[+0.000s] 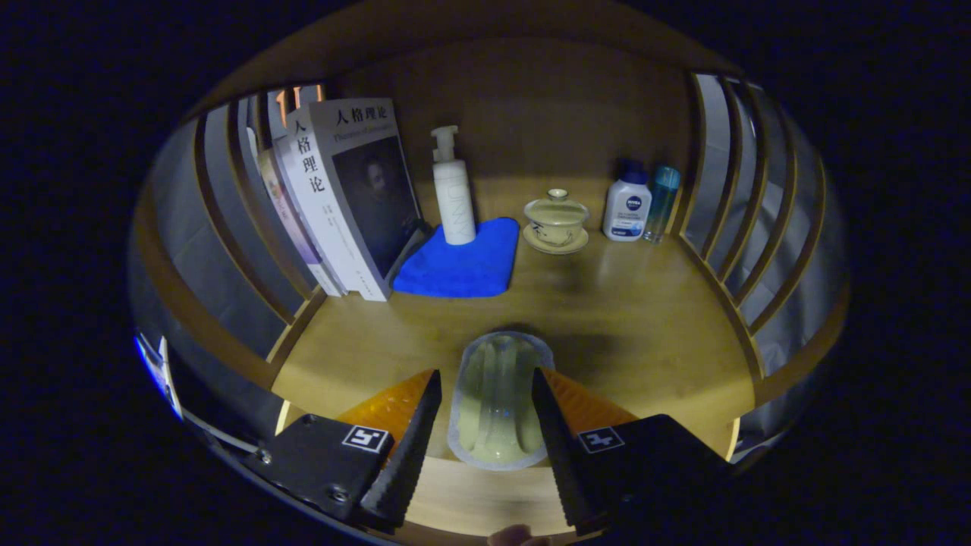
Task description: Pull open the drawer, take out the items inside it, and place them on the countertop above the cabinet.
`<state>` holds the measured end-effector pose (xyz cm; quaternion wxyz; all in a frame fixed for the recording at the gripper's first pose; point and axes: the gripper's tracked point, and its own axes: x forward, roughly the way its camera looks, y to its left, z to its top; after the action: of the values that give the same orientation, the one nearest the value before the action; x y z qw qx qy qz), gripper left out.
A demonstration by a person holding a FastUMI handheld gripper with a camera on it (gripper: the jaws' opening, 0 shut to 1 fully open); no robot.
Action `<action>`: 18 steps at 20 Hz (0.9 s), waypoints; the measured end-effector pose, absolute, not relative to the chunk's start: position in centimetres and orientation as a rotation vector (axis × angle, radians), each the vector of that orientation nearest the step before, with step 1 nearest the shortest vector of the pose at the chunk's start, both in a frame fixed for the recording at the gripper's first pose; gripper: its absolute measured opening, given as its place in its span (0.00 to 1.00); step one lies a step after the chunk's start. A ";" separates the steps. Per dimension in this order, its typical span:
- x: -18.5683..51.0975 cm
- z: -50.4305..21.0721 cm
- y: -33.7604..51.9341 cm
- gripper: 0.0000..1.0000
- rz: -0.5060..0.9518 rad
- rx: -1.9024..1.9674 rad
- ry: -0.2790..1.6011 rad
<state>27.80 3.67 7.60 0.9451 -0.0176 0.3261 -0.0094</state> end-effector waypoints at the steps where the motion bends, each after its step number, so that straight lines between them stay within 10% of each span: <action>1: 27.5 7.9 3.7 0.76 -0.022 -0.026 0.630; 18: 6.9 10.1 4.2 0.97 -0.029 -0.073 0.042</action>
<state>6.89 4.21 10.10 0.9990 -0.0365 0.0208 -0.0144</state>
